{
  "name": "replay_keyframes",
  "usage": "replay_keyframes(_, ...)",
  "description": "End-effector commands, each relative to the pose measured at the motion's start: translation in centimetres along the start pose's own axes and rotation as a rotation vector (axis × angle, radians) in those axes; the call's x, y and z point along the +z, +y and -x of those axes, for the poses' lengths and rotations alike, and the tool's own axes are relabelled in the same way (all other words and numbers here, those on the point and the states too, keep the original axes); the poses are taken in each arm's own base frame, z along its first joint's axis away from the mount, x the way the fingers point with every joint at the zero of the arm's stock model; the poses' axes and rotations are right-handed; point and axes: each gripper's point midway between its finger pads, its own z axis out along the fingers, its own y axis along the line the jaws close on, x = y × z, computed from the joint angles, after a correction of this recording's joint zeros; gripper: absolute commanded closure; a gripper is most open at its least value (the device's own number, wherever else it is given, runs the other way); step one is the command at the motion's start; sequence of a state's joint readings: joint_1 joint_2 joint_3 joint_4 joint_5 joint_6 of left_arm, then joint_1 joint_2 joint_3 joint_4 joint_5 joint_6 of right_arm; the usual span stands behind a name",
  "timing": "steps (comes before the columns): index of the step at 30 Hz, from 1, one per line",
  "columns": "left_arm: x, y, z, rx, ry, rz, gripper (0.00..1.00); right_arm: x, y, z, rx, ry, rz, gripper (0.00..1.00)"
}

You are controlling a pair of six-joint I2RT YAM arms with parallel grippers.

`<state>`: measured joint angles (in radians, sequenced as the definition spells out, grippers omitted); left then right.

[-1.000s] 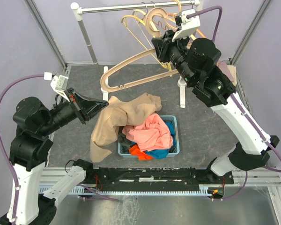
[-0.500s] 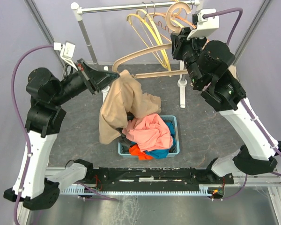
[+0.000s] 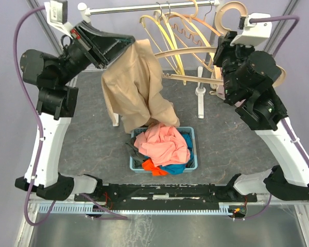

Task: Remove the t-shirt from the hanger
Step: Place the T-shirt in the bin.

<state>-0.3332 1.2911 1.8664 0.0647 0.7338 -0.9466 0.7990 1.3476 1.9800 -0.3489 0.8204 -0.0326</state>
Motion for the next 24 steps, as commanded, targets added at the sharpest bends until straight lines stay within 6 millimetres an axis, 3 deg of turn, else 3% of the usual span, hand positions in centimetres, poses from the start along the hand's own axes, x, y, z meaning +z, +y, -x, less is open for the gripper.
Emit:
replay_keyframes(1,-0.2,-8.4,4.9,0.063,-0.121,-0.256,0.97,-0.8,-3.6,2.1,0.023,-0.055,-0.114,0.96)
replay_keyframes(9,0.0,-11.3,8.0,0.037,-0.216,-0.363,0.97,-1.1,-5.2,2.2,0.027,-0.061,-0.149,0.96)
replay_keyframes(13,0.1,-11.5,8.1,0.015,-0.224,-0.380,0.97,-1.1,-5.4,2.2,0.028,-0.060,-0.150,0.96)
replay_keyframes(17,-0.1,-9.9,5.9,-0.022,-0.174,-0.327,0.97,-1.3,-5.7,2.3,0.030,-0.061,-0.153,0.96)
replay_keyframes(24,-2.0,-3.0,-2.0,-0.042,-0.013,-0.032,0.97,-1.4,-5.9,3.0,0.021,-0.071,-0.151,0.96)
